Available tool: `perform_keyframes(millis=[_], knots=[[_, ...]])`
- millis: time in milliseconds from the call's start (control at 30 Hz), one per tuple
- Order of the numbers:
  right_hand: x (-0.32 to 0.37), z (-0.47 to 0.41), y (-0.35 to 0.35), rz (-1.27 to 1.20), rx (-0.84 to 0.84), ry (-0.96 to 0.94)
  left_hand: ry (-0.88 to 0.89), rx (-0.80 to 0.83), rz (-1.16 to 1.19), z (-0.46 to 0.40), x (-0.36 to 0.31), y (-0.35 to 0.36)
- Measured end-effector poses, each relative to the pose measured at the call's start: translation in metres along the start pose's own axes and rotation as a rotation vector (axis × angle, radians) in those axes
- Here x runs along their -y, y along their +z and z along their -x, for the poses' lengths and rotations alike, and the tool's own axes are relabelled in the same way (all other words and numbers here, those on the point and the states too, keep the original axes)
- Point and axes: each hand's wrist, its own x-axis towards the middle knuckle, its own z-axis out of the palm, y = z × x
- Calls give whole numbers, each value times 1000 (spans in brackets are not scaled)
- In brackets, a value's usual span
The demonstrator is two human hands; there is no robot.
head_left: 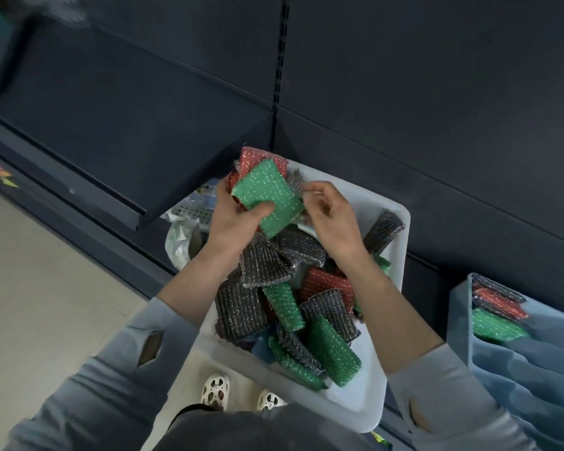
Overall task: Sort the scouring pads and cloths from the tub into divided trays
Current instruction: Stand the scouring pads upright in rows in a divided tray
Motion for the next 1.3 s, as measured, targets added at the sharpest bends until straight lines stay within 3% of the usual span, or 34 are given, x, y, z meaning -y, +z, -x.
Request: perform_keyframes(millis=[133,200,367,633,700,767,867,967,1167,1300], knots=[[-42,26,16,752,335,-34,39,-92,-20,3,7,-13],[-59,33,25,905,297,-110,47,-93,5,6,11,-17],[-58,26,16,883,85,-15,23,-88,-22,13,21,-25],[-13,41,-31,262,-348,229,22,-27,-35,6,17,-35],[1,51,-36,168,-497,213,24,12,-15,10,9,-31],[16,62,-28,299,-613,58,12,70,1,12,7,-24],[29,77,-3,626,-522,-247,2,158,-15,17,9,-9],[21,84,13,794,-298,-314,-68,253,68,21,8,0],[11,103,4,571,-266,-200,-149,336,88,22,13,1],[14,123,-9,382,-339,-86,-118,352,-24,24,23,11]])
